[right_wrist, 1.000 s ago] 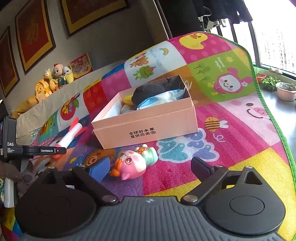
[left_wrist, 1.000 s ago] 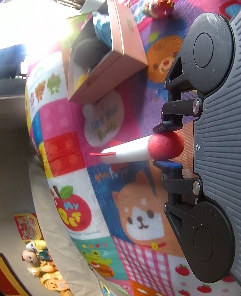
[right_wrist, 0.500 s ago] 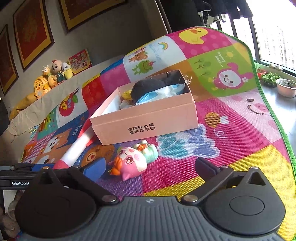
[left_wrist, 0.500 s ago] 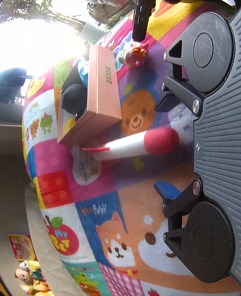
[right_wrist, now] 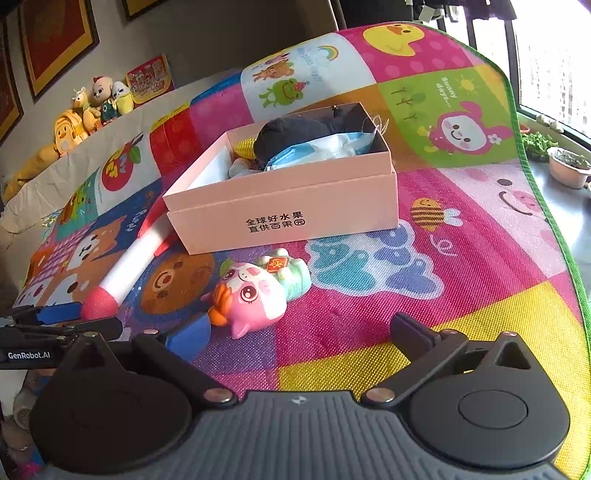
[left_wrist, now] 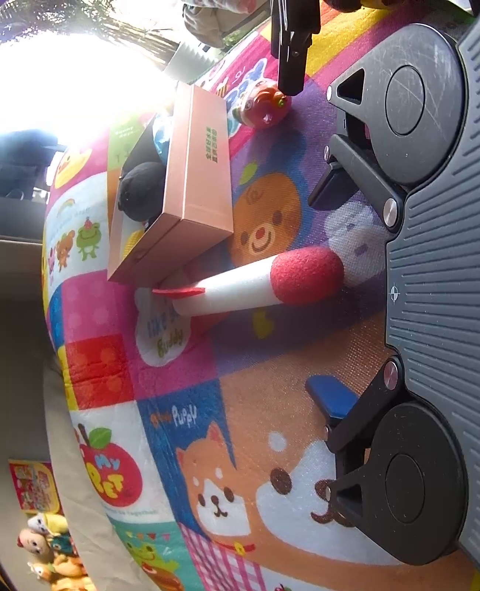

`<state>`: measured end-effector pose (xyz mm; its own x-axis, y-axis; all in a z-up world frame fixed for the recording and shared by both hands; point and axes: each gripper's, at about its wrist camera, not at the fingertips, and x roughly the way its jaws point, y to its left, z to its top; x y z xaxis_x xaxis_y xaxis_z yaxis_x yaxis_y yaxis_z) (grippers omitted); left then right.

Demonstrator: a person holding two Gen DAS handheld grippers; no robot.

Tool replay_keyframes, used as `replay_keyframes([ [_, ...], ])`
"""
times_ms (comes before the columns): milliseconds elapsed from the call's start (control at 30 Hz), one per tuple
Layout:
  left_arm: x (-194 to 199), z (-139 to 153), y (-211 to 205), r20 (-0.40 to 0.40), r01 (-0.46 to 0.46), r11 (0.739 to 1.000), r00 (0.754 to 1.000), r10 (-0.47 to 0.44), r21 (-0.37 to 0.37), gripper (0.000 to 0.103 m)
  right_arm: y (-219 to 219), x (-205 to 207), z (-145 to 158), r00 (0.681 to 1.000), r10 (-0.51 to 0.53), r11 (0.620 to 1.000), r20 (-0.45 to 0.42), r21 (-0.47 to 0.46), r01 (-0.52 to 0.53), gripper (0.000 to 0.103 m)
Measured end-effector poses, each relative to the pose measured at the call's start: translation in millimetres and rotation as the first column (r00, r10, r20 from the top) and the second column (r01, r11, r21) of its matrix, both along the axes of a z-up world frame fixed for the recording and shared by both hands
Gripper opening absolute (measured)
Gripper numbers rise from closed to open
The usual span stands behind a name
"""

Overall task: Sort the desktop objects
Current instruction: 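Lift the foam stick off the mat with the left tool, then grasp the pink pig toy with the right tool while the left tool holds the foam stick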

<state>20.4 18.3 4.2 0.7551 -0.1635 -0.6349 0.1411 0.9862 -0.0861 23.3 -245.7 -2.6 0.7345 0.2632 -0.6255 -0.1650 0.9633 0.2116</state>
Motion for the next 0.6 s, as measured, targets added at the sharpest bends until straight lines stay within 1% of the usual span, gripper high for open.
replay_keyframes([
  [167,-0.3,-0.6,1.1,0.003,-0.001,1.0,1.0,0.001,-0.014,0.1,2.8,0.8,-0.3,1.0,-0.002,1.0,-0.007,-0.02,0.001,0.103],
  [400,-1.8,-0.8,2.1,0.008,-0.01,1.0,1.0,0.01,-0.024,0.101,14.2,1.5,0.1,1.0,0.009,0.995,-0.013,-0.102,-0.01,0.103],
  [467,-2.0,-0.7,3.1,0.009,-0.011,0.999,1.0,0.011,-0.031,0.101,14.9,-1.2,3.6,1.0,0.022,0.995,0.001,-0.099,-0.022,0.103],
  [500,-2.1,-0.7,3.4,0.009,-0.011,0.999,1.0,0.011,-0.034,0.101,15.2,-3.2,6.7,1.0,0.02,0.995,0.023,-0.095,-0.018,0.103],
  [600,-1.9,-0.7,3.3,0.008,-0.01,0.999,1.0,0.011,-0.036,0.102,20.1,-1.3,13.3,0.998,0.026,0.992,0.054,-0.127,-0.019,0.103],
])
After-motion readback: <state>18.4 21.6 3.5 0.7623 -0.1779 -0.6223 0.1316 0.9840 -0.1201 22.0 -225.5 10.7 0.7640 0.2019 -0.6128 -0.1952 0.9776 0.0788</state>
